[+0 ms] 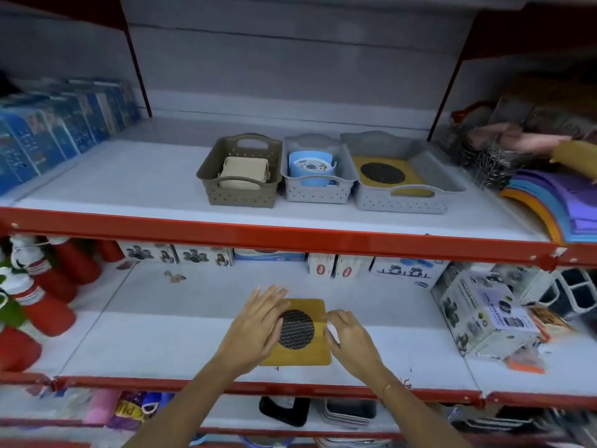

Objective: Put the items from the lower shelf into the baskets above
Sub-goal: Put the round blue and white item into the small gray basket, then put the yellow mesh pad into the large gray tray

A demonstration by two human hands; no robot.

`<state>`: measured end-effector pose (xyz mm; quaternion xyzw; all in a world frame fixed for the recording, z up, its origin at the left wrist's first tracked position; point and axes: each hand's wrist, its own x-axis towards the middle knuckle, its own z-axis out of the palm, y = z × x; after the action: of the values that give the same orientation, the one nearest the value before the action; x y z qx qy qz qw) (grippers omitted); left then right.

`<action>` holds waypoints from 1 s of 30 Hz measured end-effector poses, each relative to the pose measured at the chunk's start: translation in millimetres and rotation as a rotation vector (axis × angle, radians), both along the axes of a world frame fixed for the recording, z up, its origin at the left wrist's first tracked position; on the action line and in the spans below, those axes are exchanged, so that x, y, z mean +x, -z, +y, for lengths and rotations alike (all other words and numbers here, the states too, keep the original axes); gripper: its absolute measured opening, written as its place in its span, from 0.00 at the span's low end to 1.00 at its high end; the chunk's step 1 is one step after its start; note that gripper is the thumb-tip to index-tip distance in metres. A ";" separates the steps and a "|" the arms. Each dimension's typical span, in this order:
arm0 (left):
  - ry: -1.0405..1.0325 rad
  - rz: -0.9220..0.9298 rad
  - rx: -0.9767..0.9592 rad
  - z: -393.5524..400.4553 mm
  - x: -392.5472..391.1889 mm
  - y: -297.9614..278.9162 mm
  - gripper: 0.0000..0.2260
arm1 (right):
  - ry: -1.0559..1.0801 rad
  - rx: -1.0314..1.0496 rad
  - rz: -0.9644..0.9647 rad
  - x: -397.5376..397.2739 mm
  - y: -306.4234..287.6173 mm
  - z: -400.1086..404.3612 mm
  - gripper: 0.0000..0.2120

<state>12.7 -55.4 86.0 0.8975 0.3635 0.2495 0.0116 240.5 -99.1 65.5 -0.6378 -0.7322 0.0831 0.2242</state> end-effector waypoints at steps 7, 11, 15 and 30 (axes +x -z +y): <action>-0.344 0.218 -0.773 1.0 8.1 59.8 0.39 | 0.159 -0.561 0.116 -2.6 43.8 7.0 0.32; -0.436 0.164 -0.915 2.3 10.0 68.1 0.31 | 0.168 -0.624 0.198 -10.9 49.8 15.6 0.34; -0.545 -0.192 -0.998 5.1 13.4 62.5 0.26 | 0.260 -0.649 0.373 -18.8 48.0 19.8 0.38; -0.325 -0.642 -1.224 -28.9 -32.2 5.8 0.45 | 0.326 -0.320 0.517 -24.1 3.1 -41.2 0.46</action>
<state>-19.5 -84.3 80.2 0.5463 0.5463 0.2514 0.5830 216.3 -140.3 62.4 -0.7315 -0.5173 0.3187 0.3096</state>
